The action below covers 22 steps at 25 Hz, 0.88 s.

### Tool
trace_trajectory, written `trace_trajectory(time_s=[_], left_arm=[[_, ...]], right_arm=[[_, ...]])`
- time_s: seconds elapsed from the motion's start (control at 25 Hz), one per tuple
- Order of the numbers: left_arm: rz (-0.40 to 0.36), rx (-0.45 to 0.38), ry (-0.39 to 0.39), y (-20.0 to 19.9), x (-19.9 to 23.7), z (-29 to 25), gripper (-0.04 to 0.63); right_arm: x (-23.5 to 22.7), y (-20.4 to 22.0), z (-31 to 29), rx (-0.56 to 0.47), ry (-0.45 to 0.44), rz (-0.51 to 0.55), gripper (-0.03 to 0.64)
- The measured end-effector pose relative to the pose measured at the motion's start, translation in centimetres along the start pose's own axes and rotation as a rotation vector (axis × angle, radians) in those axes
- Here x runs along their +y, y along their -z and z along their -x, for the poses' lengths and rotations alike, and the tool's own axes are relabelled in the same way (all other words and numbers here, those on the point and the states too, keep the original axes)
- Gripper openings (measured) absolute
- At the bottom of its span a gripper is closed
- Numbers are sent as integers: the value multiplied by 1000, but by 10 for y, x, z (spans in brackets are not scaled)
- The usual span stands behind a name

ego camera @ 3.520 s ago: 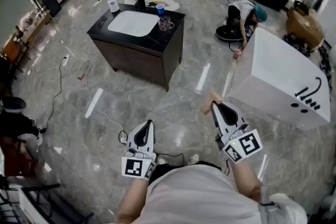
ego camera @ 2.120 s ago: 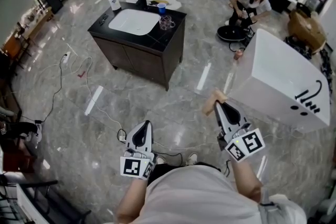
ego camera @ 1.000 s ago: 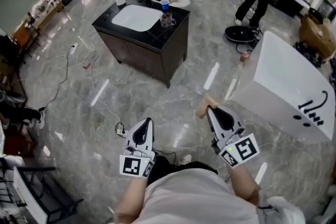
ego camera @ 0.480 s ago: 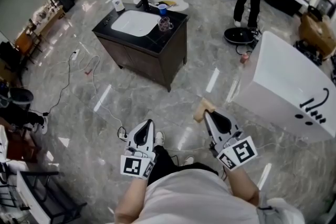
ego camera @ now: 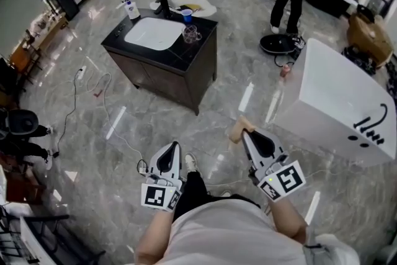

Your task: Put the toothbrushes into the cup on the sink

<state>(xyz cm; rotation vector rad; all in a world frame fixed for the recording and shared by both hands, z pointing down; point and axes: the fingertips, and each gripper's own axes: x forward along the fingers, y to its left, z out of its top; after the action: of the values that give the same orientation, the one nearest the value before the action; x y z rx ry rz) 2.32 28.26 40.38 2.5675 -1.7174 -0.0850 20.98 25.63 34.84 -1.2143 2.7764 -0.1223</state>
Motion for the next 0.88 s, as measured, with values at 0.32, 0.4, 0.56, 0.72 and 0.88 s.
trace_trajectory(time_s=[0.32, 0.4, 0.56, 0.72, 0.88], left_arm=[[-1, 3, -6, 0, 58, -40, 2], [10, 4, -3, 2, 67, -50, 2], [27, 12, 0, 5, 85, -65, 2], [40, 18, -11, 11, 107, -79, 2], [59, 27, -22, 18, 127, -95, 2]], right_arm=[[-21, 4, -61, 3, 18, -3, 49], [-22, 7, -75, 14, 16, -7, 49], [-24, 12, -101, 37, 7, -9, 49], [-29, 20, -126, 57, -4, -16, 49], [-36, 29, -151, 86, -13, -17, 49]])
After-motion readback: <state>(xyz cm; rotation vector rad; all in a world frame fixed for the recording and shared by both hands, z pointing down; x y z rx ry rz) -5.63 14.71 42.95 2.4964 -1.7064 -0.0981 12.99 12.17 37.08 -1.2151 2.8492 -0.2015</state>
